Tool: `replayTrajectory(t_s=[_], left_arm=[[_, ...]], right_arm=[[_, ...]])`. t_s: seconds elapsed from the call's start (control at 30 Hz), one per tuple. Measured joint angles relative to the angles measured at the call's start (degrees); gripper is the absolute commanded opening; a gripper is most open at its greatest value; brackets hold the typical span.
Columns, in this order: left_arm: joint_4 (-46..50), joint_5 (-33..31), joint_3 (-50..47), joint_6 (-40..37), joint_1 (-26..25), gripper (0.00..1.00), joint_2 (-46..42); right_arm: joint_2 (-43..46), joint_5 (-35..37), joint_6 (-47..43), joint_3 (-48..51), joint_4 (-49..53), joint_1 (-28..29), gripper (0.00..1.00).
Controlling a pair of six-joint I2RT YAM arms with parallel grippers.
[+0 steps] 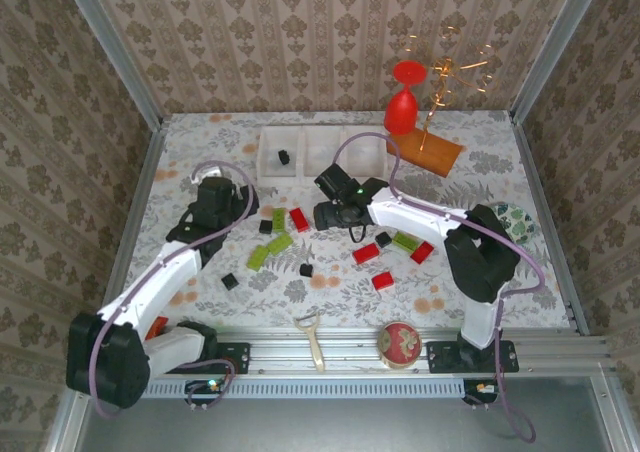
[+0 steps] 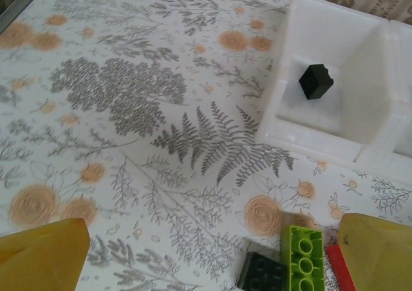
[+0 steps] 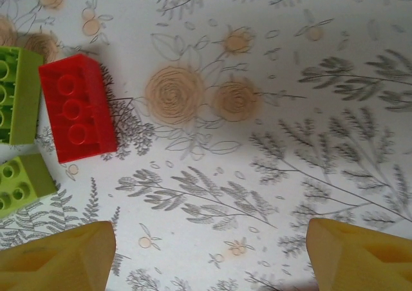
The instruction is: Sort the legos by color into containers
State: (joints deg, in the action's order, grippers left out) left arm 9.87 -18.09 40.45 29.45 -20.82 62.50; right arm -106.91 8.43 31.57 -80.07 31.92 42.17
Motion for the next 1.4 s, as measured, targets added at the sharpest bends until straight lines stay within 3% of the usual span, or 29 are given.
replayTrajectory(t_s=[0.23, 0.47, 0.7, 1.07, 1.4], left_arm=[[4.9, 1.7, -5.2, 2.8, 0.7, 0.99, -7.7], [14.4, 8.0, -5.2, 2.2, -2.2, 0.97, -7.7], [22.8, 12.0, -4.3, 0.0, -9.1, 0.92, -2.2], [24.3, 15.1, -3.5, -4.3, -9.6, 0.9, 7.5], [20.2, 13.9, -2.5, -6.0, -9.6, 0.72, 13.8]], right_arm=[[-3.4, -1.4, -0.1, -3.3, 1.5, 0.9, 0.79], [-4.6, -1.4, -0.1, -3.8, 2.0, 0.9, 0.83], [-4.6, -1.3, 0.0, -3.8, 2.2, 1.0, 0.88], [-4.2, 1.4, 0.2, -3.1, 2.2, 1.0, 0.91], [-2.2, 3.9, 0.8, -1.0, 2.2, 1.0, 0.93]])
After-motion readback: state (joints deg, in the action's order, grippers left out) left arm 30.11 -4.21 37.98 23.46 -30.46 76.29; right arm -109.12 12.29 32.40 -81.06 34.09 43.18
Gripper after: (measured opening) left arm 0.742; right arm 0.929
